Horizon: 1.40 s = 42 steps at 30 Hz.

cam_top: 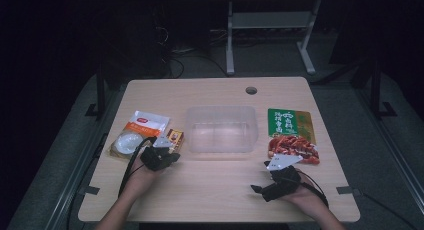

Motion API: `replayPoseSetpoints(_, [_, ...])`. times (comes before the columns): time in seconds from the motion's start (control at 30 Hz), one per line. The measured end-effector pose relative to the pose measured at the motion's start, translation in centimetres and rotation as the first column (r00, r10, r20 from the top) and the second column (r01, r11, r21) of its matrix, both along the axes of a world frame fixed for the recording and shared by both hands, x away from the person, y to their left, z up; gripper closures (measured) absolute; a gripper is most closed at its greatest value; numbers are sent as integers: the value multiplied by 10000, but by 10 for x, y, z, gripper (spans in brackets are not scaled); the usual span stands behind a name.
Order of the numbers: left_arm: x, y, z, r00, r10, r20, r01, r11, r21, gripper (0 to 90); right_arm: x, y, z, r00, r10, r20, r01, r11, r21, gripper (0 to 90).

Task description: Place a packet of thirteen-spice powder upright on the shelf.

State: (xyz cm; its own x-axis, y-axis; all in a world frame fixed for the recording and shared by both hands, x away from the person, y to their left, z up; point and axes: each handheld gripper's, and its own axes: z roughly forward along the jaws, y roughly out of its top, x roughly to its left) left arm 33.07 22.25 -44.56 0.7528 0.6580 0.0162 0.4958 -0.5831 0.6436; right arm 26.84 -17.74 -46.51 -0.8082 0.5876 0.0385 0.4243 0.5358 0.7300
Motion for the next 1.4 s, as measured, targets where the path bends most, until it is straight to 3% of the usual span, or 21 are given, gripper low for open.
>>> replayPoseSetpoints(0.33, [2,18,1,9995,327,16,-327,9995,57,896,0,0,-1,10000,16,-59,-16,10000,-33,61])
replayPoseSetpoints(0.6, [-3,27,11,9992,387,-21,-388,9977,-560,894,0,0,-1,10000,25,-62,-25,10000,-31,61])
replayPoseSetpoints(0.63, [-5,31,13,9989,459,-91,-465,9951,-872,830,0,0,-1,10000,29,-54,-29,10000,-27,61])
replayPoseSetpoints(0.7, [-5,34,14,9992,401,-63,-405,9949,-926,809,0,0,-1,10000,21,-58,-21,10000,-23,61])
replayPoseSetpoints(0.73, [-7,36,14,9986,528,-94,-535,9933,-1028,735,0,-1,0,10000,22,-47,-23,10000,-21,61])
replayPoseSetpoints(0.8, [-11,45,16,9980,587,227,-564,9940,-932,691,0,-1,0,10000,7,-53,-7,10000,-20,61])
replayPoseSetpoints(0.87, [-12,46,16,9972,731,158,-710,9917,-1073,630,0,-1,0,10000,6,-59,-6,10000,-13,61])
replayPoseSetpoints(0.9, [-12,51,17,9968,788,119,-775,9930,-895,617,0,-1,0,10000,29,-44,-29,10000,-27,61])
replayPoseSetpoints(1.03, [-11,55,17,9950,982,176,-964,9918,-843,522,0,0,-1,10000,49,-58,-49,10000,-26,61])
replayPoseSetpoints(1.1, [-9,56,17,9929,1087,478,-1055,9922,-663,432,0,0,-1,10000,56,-62,-56,10000,-30,61])
replayPoseSetpoints(1.17, [-8,56,15,9901,1297,534,-1255,9892,-760,338,0,0,-1,10000,71,-65,-71,10000,-31,61])
replayPoseSetpoints(1.23, [-4,55,11,9890,1350,599,-1314,9895,-607,267,0,0,-1,9999,74,-81,-74,10000,-27,61])
replayPoseSetpoints(1.33, [-2,53,7,9884,1425,522,-1394,9885,-593,222,0,0,-1,9999,74,-83,-75,10000,-27,61])
replayPoseSetpoints(1.4, [1,51,3,9877,1468,535,-1450,9888,-346,206,0,0,-1,9999,78,-77,-78,10000,-30,61])
